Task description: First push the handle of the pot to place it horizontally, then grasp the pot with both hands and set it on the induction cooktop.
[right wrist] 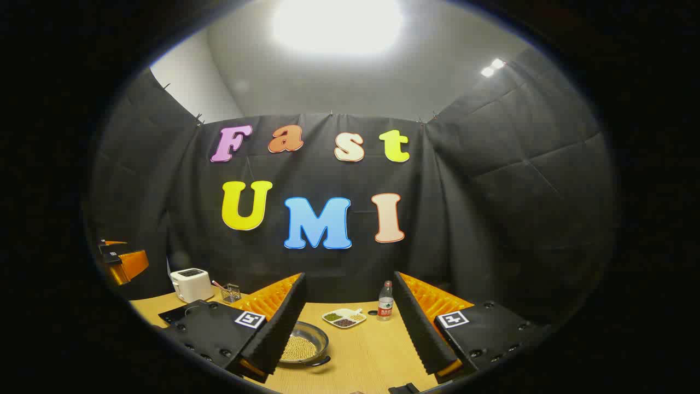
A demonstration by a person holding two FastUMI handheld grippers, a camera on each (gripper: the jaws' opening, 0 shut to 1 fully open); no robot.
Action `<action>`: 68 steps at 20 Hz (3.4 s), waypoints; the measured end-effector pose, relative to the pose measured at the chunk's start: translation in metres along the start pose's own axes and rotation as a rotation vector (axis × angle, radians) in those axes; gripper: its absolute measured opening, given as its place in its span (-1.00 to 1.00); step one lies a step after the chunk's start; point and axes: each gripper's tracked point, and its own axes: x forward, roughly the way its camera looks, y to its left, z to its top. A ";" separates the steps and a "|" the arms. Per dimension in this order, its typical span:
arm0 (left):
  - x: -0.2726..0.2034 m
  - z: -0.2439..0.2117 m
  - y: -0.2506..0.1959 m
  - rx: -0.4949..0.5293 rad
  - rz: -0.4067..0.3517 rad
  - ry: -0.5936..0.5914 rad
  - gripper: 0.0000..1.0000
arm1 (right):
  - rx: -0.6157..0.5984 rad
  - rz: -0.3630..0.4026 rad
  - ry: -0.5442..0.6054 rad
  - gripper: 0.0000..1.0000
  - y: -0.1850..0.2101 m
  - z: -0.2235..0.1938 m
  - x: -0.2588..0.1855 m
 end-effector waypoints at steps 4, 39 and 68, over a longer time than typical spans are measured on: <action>0.000 0.000 0.003 0.011 0.008 0.000 0.72 | -0.001 0.006 -0.002 0.96 0.001 0.003 0.003; 0.011 0.004 0.045 0.057 0.013 -0.024 0.80 | -0.017 0.071 0.025 -0.53 0.058 -0.003 0.008; 0.071 -0.035 0.043 0.103 0.147 0.045 0.72 | -0.145 0.541 0.639 -0.96 0.125 -0.243 0.050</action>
